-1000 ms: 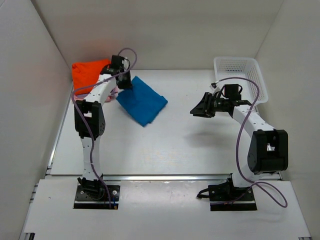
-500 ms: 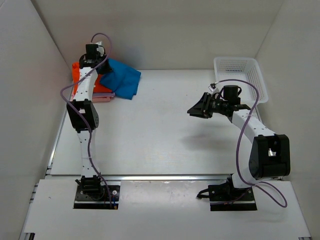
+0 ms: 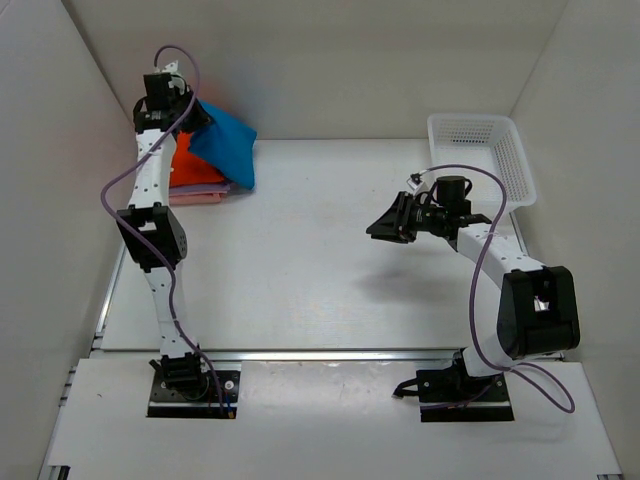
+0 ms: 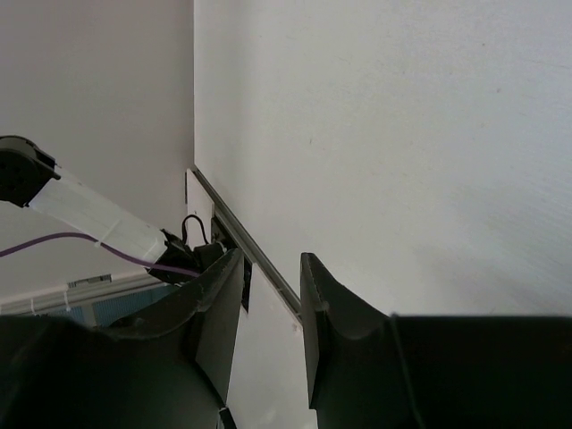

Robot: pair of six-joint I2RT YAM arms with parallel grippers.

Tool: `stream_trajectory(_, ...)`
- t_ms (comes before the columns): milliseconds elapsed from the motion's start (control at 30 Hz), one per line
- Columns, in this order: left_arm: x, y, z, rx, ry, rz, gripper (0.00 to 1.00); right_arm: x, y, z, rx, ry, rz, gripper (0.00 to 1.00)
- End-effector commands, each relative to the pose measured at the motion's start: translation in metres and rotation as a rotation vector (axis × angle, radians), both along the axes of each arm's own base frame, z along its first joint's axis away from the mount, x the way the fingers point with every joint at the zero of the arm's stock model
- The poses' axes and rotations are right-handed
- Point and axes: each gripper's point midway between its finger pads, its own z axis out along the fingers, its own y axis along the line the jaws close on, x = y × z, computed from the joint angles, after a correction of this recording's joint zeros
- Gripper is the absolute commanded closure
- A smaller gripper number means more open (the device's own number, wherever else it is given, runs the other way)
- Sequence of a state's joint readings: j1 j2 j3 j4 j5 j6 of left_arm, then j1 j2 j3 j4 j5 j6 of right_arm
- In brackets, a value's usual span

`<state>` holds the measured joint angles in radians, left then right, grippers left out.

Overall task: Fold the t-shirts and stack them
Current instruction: Put the neatly folded tshirt into the corner of the board with the left arm

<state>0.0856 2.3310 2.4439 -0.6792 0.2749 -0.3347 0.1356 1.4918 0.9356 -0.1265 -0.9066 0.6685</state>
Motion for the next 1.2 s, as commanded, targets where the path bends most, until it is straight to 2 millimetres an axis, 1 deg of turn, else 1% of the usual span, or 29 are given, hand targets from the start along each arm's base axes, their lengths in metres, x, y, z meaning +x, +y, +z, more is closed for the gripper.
stream_trajectory(0, -0.017, 0.019, 0.091, -0.022, -0.179, 0.025, 1.00, 0.002, 0.003, 0.007, 0.020, -0.039, 0.013, 0.71)
stream_trajectory(33, -0.018, 0.025, 0.092, -0.025, -0.180, 0.032, 1.00, 0.001, 0.004, 0.007, 0.021, -0.036, 0.018, 0.70)
stream_trajectory(67, -0.018, 0.035, 0.090, -0.030, -0.176, 0.047, 1.00, 0.000, 0.004, 0.005, 0.018, -0.029, 0.014, 0.71)
stream_trajectory(100, -0.019, 0.035, 0.088, -0.033, -0.171, 0.046, 1.00, 0.002, 0.004, 0.008, 0.021, -0.034, 0.011, 0.71)
stream_trajectory(133, -0.019, 0.040, 0.095, -0.035, -0.186, 0.049, 1.00, 0.001, 0.005, 0.008, 0.024, -0.034, 0.017, 0.70)
stream_trajectory(167, -0.018, 0.048, 0.089, -0.043, -0.175, 0.061, 1.00, 0.000, 0.006, 0.006, 0.020, -0.026, 0.021, 0.70)
stream_trajectory(200, -0.016, 0.048, 0.089, -0.043, -0.178, 0.059, 1.00, -0.001, 0.007, 0.007, 0.024, -0.025, 0.022, 0.70)
stream_trajectory(233, -0.016, 0.050, 0.084, -0.052, -0.167, 0.061, 1.00, -0.003, 0.010, 0.005, 0.026, -0.014, 0.031, 0.70)
stream_trajectory(267, -0.016, 0.055, 0.092, -0.051, -0.190, 0.073, 1.00, -0.002, 0.012, 0.007, 0.025, -0.029, 0.038, 0.71)
stream_trajectory(300, -0.014, 0.059, 0.091, -0.052, -0.193, 0.073, 1.00, -0.001, 0.011, 0.008, 0.027, -0.033, 0.036, 0.71)
stream_trajectory(333, -0.012, 0.061, 0.088, -0.056, -0.192, 0.083, 1.00, -0.003, 0.011, 0.003, 0.025, -0.017, 0.039, 0.70)
stream_trajectory(400, -0.010, 0.072, 0.081, -0.061, -0.180, 0.109, 1.00, -0.004, 0.015, 0.004, 0.025, -0.016, 0.046, 0.70)
stream_trajectory(467, -0.010, 0.080, 0.072, -0.058, -0.163, 0.125, 1.00, -0.003, 0.011, 0.001, 0.021, -0.011, 0.035, 0.71)
stream_trajectory(533, -0.011, 0.090, 0.067, -0.058, -0.152, 0.146, 1.00, -0.004, 0.012, 0.002, 0.023, -0.009, 0.040, 0.71)
stream_trajectory(567, -0.012, 0.097, 0.059, -0.055, -0.136, 0.153, 1.00, -0.004, 0.011, 0.001, 0.021, -0.004, 0.034, 0.71)
stream_trajectory(600, -0.013, 0.100, 0.056, -0.068, -0.130, 0.158, 1.00, -0.004, 0.011, -0.001, 0.022, 0.005, 0.038, 0.71)
stream_trajectory(667, -0.016, 0.114, 0.050, -0.077, -0.118, 0.189, 1.00, -0.004, 0.012, 0.001, 0.024, 0.004, 0.040, 0.71)
stream_trajectory(700, -0.017, 0.117, 0.042, -0.084, -0.100, 0.200, 1.00, -0.003, 0.013, -0.001, 0.022, 0.000, 0.044, 0.70)
stream_trajectory(733, -0.016, 0.125, 0.039, -0.080, -0.102, 0.214, 1.00, -0.003, 0.013, -0.001, 0.023, 0.002, 0.046, 0.71)
stream_trajectory(800, -0.018, 0.133, 0.027, -0.079, -0.079, 0.241, 1.00, -0.006, 0.013, -0.004, 0.019, 0.022, 0.046, 0.70)
stream_trajectory(867, -0.022, 0.144, 0.026, -0.088, -0.082, 0.263, 1.00, -0.003, 0.012, -0.002, 0.015, 0.007, 0.047, 0.71)
stream_trajectory(900, -0.024, 0.150, 0.012, -0.102, -0.054, 0.271, 1.00, -0.004, 0.013, -0.006, 0.010, 0.017, 0.048, 0.71)
stream_trajectory(933, -0.026, 0.158, 0.009, -0.109, -0.052, 0.291, 1.00, -0.005, 0.013, -0.005, 0.010, 0.013, 0.051, 0.71)
stream_trajectory(967, -0.026, 0.160, 0.008, -0.117, -0.051, 0.296, 1.00, -0.004, 0.012, -0.005, 0.009, 0.013, 0.045, 0.71)
stream_trajectory(1033, -0.028, 0.168, -0.006, -0.127, -0.031, 0.312, 1.00, -0.005, 0.014, -0.007, 0.008, 0.019, 0.051, 0.71)
stream_trajectory(1067, -0.028, 0.170, -0.007, -0.126, -0.031, 0.313, 1.00, -0.005, 0.013, -0.011, 0.003, 0.033, 0.047, 0.70)
stream_trajectory(1100, -0.028, 0.170, -0.016, -0.123, -0.011, 0.321, 1.00, -0.005, 0.015, -0.009, 0.010, 0.032, 0.049, 0.71)
stream_trajectory(1133, -0.030, 0.178, -0.025, -0.114, 0.004, 0.337, 1.00, -0.006, 0.016, -0.009, 0.009, 0.030, 0.057, 0.71)
stream_trajectory(1167, -0.031, 0.179, -0.026, -0.125, 0.009, 0.342, 1.00, -0.005, 0.017, -0.010, 0.007, 0.029, 0.057, 0.71)
